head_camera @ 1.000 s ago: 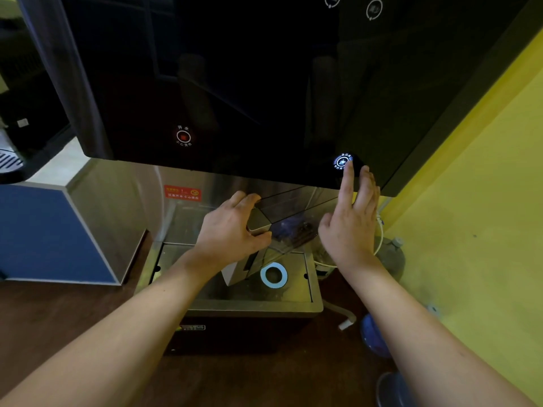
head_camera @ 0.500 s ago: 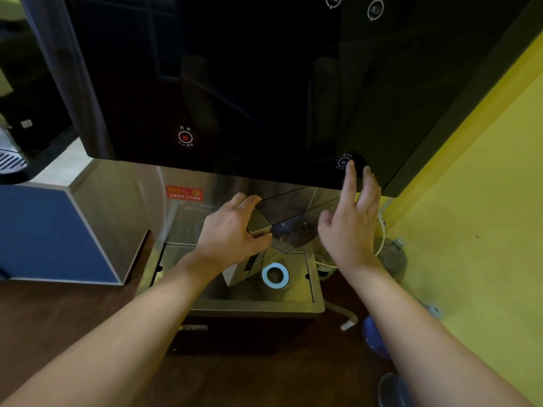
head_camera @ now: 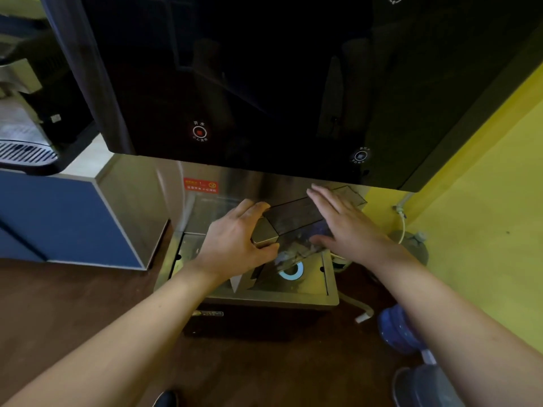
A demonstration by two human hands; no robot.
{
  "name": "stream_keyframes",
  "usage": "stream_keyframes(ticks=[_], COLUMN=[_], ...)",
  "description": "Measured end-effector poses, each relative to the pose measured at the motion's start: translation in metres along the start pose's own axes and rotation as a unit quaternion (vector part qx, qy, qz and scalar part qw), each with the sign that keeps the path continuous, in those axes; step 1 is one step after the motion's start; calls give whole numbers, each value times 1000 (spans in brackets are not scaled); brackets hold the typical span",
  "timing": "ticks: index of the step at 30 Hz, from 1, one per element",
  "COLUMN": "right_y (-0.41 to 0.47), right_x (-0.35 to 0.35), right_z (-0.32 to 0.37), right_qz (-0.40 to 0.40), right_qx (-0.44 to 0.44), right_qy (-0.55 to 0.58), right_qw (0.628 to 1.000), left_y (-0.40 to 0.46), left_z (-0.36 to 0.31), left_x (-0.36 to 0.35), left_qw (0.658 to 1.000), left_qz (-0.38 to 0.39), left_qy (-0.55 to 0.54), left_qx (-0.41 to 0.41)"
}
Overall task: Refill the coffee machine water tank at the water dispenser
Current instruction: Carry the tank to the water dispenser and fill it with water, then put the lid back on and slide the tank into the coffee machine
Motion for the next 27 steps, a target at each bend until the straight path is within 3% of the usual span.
stream_keyframes(ticks=[5,11,18,27], right_y=[16,36,88,186], right_x=[-12,-10,-7,-28], right_z=[31,91,219,390], right_qz=[84,81,79,69], right_qx=[21,20,37,73], right_qy=[33,82,60,61], right_qw=[996,993,994,993], left_y=[-23,-58,-100,-149], left_z=[19,61,156,298], left_x=[16,60,145,265], left_qw=[1000,999,997,996], left_qz=[16,32,60,64], left_qy=[11,-4,-27,22], left_qx=[22,25,47,50])
Point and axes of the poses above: each hand's wrist, its own y-axis towards the middle knuckle, its own x-axis out of the back of the hand, z = x × y, the point moved 10 cm from there along y, towards the middle knuckle, and after that the axes turned 5 degrees about -z, right-handed, at the moved point
